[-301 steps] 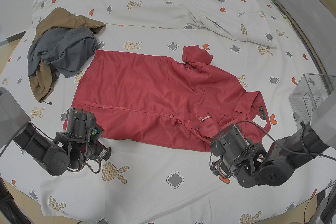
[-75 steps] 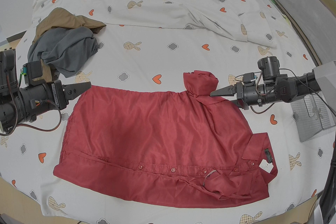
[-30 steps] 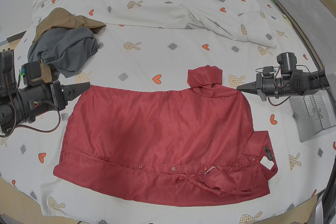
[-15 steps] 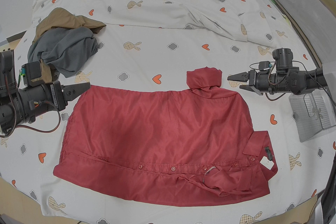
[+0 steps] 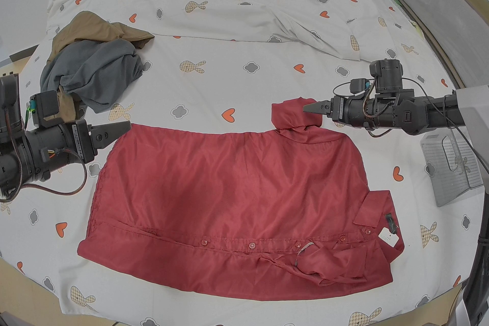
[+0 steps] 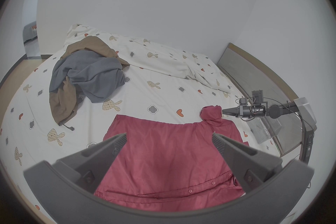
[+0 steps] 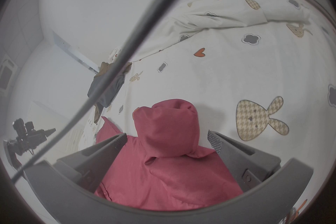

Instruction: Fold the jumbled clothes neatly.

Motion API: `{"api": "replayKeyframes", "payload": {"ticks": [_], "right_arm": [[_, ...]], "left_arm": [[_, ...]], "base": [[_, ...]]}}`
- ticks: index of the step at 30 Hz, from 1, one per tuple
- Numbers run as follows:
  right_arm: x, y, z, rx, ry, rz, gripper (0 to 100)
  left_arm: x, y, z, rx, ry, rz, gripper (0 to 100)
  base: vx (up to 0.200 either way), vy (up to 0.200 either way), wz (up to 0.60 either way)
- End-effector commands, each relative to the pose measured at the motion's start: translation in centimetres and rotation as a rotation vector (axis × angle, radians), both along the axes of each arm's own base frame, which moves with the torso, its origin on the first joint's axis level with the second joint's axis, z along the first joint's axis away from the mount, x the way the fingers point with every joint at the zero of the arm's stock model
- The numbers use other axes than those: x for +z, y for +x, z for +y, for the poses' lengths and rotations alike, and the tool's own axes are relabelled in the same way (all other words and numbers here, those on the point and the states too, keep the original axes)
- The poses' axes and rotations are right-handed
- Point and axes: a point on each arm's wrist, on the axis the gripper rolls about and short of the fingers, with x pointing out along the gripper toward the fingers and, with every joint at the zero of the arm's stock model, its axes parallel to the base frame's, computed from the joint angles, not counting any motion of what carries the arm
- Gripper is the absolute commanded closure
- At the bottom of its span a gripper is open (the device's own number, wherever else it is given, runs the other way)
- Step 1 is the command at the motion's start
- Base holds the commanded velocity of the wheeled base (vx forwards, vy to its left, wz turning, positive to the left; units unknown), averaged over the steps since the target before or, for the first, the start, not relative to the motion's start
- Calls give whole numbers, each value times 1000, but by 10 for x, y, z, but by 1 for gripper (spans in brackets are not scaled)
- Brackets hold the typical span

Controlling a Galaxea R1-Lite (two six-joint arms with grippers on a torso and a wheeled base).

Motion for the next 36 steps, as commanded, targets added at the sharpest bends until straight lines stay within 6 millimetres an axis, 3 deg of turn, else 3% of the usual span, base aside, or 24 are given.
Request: {"api": "replayKeyframes", "payload": {"ticks": [1,8,18,19,30,32,36], "right_arm": [[-1,3,4,7,-18,-22,0],[-10,16,9,-43,-65,-44,0],[-9,24,13,-37,-56,-70,0],[-7,24,15,-34,-55,-75,100],[9,19,19,-31,-44,-110,100],[28,8,16,-31,-39,-137,100],[38,-9,15,-24,-44,-141,100]], "left_arm": [[-1,-1,0,-2,0,2,0],[-4,-3,-4,-23,0,13,0],[-5,-7,-10,-51,3,13,0],[-5,-7,-10,-51,3,13,0],[-2,-8,-9,-48,1,4,0],[-2,-8,-9,-48,0,3,0],[-1,-9,-8,-48,-1,-3,0]], "base": [[0,0,0],[0,0,0],[0,0,0],[0,0,0],[0,0,0],[0,0,0],[0,0,0]]}}
